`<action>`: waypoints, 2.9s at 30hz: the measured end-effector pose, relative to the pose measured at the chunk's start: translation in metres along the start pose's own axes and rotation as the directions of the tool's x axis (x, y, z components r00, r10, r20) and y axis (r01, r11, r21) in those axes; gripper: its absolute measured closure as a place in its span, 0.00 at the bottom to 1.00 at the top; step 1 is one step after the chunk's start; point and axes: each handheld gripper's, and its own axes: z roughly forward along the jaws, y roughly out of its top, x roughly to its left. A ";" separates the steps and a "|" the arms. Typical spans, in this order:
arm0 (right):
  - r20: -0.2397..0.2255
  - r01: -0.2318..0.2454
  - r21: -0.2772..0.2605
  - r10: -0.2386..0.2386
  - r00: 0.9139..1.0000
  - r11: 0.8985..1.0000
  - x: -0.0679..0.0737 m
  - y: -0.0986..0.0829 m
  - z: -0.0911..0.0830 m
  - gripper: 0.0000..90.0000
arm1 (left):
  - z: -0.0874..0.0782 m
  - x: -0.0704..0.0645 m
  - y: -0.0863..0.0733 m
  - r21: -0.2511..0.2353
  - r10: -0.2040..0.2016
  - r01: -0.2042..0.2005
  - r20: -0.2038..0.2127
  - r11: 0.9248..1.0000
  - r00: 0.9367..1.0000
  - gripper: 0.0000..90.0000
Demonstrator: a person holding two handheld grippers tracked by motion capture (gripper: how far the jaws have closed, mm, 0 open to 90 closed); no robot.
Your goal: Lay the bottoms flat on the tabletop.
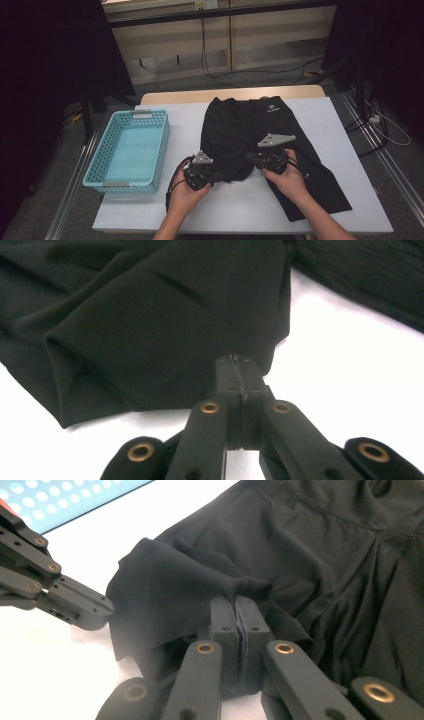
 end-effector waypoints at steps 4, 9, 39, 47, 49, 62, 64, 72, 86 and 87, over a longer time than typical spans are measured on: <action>0.003 0.000 0.000 0.000 1.000 1.000 -0.001 0.000 -0.002 0.99 | -0.005 0.000 0.003 -0.024 -0.006 0.006 0.009 1.000 1.000 1.00; 0.006 -0.002 0.006 0.002 1.000 1.000 -0.001 -0.001 0.001 0.99 | 0.002 0.000 0.001 -0.042 0.044 -0.044 -0.004 0.998 0.999 0.84; -0.011 0.027 -0.003 -0.027 1.000 1.000 0.005 0.002 -0.002 0.99 | -0.027 0.009 0.010 -0.127 -0.063 0.065 0.020 0.990 0.998 1.00; -0.058 0.075 0.011 -0.074 0.996 0.997 0.021 0.005 0.008 0.98 | -0.056 0.023 0.013 -0.201 -0.091 0.091 0.009 0.975 0.996 1.00; -0.054 0.083 0.012 -0.082 0.995 0.997 0.023 0.005 0.009 0.96 | -0.058 0.024 0.012 -0.204 -0.094 0.092 0.001 0.975 0.996 1.00; -0.031 0.091 0.046 -0.089 0.996 0.995 0.030 -0.001 0.028 0.60 | -0.062 0.035 0.008 -0.215 -0.126 0.120 -0.015 0.969 0.992 1.00; -0.024 0.103 0.061 -0.102 0.995 0.993 0.032 -0.002 0.034 0.64 | -0.064 0.036 0.007 -0.220 -0.130 0.124 -0.014 0.968 0.991 1.00; -0.018 0.107 0.060 -0.106 0.994 0.992 0.028 0.000 0.021 0.99 | -0.066 0.037 0.005 -0.213 -0.135 0.129 -0.016 0.968 0.991 1.00; -0.068 0.149 0.051 -0.145 0.987 0.988 0.046 -0.014 -0.050 1.00 | -0.075 -0.006 0.001 -0.125 -0.037 0.044 0.057 0.991 0.998 1.00; -0.076 0.146 0.050 -0.142 0.987 0.988 0.048 -0.017 -0.054 1.00 | -0.075 -0.008 -0.003 -0.109 -0.030 0.036 0.060 0.993 0.998 1.00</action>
